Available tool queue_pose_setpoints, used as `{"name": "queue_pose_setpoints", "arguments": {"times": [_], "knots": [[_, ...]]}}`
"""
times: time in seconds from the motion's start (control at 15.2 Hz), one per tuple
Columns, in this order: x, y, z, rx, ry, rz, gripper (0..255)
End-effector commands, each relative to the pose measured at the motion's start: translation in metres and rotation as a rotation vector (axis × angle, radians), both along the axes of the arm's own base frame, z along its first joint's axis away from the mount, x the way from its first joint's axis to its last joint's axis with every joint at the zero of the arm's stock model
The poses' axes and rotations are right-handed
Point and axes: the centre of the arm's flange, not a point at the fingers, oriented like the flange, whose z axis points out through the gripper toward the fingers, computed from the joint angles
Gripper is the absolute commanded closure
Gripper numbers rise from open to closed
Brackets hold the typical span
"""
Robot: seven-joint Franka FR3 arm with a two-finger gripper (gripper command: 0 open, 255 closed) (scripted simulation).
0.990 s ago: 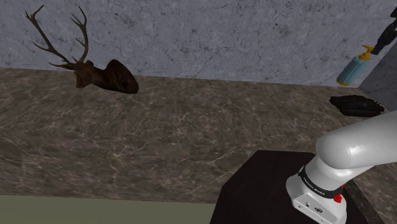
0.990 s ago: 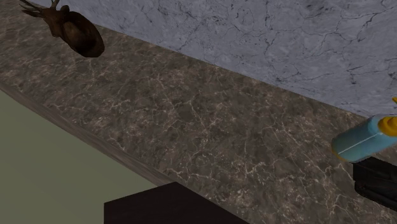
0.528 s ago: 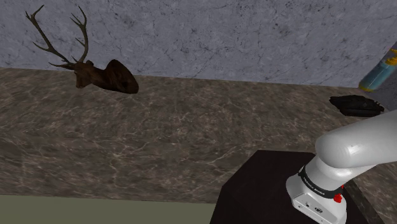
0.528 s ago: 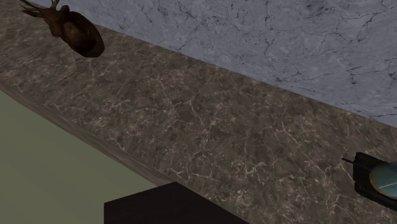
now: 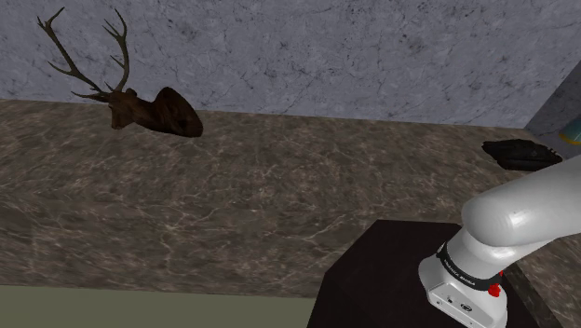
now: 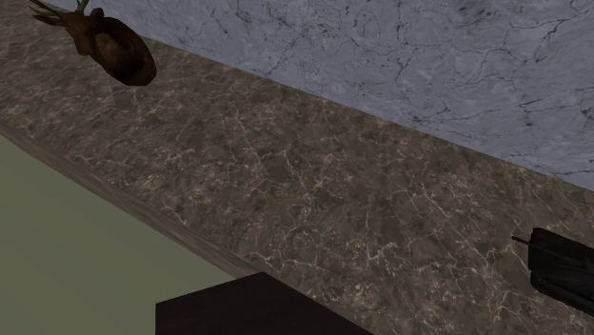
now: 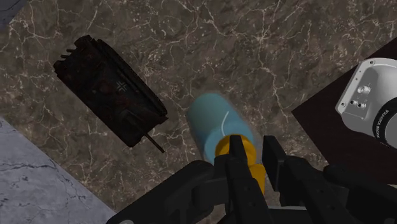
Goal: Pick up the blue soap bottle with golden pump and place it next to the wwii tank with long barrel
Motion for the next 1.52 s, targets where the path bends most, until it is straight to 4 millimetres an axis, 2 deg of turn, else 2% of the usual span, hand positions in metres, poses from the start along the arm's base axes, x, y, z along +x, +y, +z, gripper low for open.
{"name": "queue_pose_setpoints", "arguments": {"times": [0.0, 1.45], "knots": [[-0.004, -0.001, -0.01, 0.0, 0.0, 0.002, 255], [-0.004, -0.001, -0.126, 0.0, 0.0, 0.002, 255]]}}
